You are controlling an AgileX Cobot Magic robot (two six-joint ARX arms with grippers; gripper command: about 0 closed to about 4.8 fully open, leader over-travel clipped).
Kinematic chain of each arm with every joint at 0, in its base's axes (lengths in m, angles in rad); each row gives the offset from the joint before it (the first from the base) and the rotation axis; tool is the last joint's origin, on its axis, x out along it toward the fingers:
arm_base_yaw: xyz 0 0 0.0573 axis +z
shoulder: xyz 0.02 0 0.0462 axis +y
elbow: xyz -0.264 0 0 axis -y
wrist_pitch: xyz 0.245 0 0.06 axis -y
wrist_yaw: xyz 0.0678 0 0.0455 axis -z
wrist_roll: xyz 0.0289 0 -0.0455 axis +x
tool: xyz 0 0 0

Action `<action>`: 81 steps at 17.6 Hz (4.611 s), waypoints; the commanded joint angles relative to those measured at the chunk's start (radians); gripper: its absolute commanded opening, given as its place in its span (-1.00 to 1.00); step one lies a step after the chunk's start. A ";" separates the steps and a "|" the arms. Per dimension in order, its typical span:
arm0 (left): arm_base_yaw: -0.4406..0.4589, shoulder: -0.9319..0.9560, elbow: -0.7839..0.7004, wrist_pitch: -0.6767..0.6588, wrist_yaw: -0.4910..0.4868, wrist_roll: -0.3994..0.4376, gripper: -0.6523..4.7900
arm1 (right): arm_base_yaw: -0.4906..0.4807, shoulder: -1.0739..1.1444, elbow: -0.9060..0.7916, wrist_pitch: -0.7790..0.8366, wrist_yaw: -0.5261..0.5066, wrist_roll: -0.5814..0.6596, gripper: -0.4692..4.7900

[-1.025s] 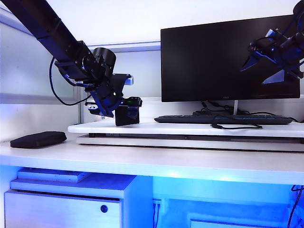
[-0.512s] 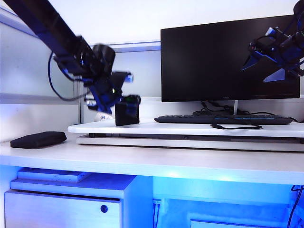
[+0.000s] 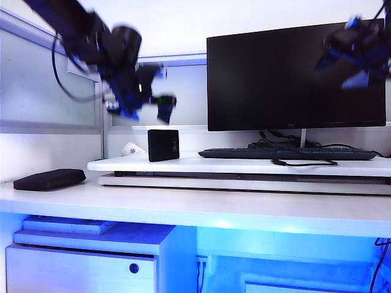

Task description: Unplug the data cable of the portable hard drive.

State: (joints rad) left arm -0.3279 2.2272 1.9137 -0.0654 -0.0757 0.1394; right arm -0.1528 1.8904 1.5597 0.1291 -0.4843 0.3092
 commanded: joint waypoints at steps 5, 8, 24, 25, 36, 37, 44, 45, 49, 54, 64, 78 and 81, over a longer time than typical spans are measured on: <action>0.002 -0.176 0.004 -0.067 0.011 -0.061 1.00 | -0.003 -0.158 0.004 0.014 0.011 -0.004 1.00; 0.002 -0.274 0.004 -0.077 0.010 -0.095 1.00 | -0.004 -0.228 0.004 0.015 0.012 -0.003 1.00; 0.002 -0.661 0.003 -0.347 0.106 -0.178 1.00 | -0.005 -0.612 0.003 -0.221 0.018 0.000 1.00; 0.002 -0.685 0.003 -0.348 0.106 -0.177 1.00 | -0.005 -0.632 0.003 -0.230 0.019 0.000 1.00; 0.002 -1.023 -0.143 -0.500 0.102 -0.174 1.00 | -0.004 -0.855 0.003 -0.425 0.018 -0.004 1.00; 0.002 -1.062 -0.186 -0.502 0.102 -0.176 1.00 | -0.004 -0.873 0.003 -0.439 0.019 -0.004 1.00; 0.002 -1.442 -0.708 -0.378 0.064 -0.180 1.00 | -0.004 -1.032 -0.120 -0.620 0.057 -0.078 0.93; 0.002 -1.477 -0.759 -0.378 0.047 -0.180 1.00 | -0.004 -1.072 -0.188 -0.615 0.067 -0.077 0.87; 0.002 -1.590 -0.901 -0.358 -0.045 -0.166 0.73 | -0.004 -1.280 -0.460 -0.580 0.094 -0.074 0.80; 0.002 -1.730 -1.098 -0.350 -0.045 -0.186 -0.03 | -0.003 -1.491 -0.698 -0.585 0.093 -0.012 0.35; 0.002 -2.147 -1.413 -0.381 -0.103 -0.272 -0.78 | -0.003 -1.753 -0.946 -0.649 0.109 -0.021 -0.85; 0.001 -2.170 -1.813 -0.042 -0.050 -0.298 -0.78 | -0.002 -1.889 -1.365 -0.428 0.173 -0.030 -0.85; 0.002 -2.169 -1.907 0.022 -0.106 -0.331 -0.78 | -0.002 -1.889 -1.497 -0.385 0.176 -0.056 -0.85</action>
State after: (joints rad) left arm -0.3271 0.0582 0.0078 -0.0525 -0.1787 -0.1883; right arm -0.1558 0.0051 0.0765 -0.2848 -0.3115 0.2565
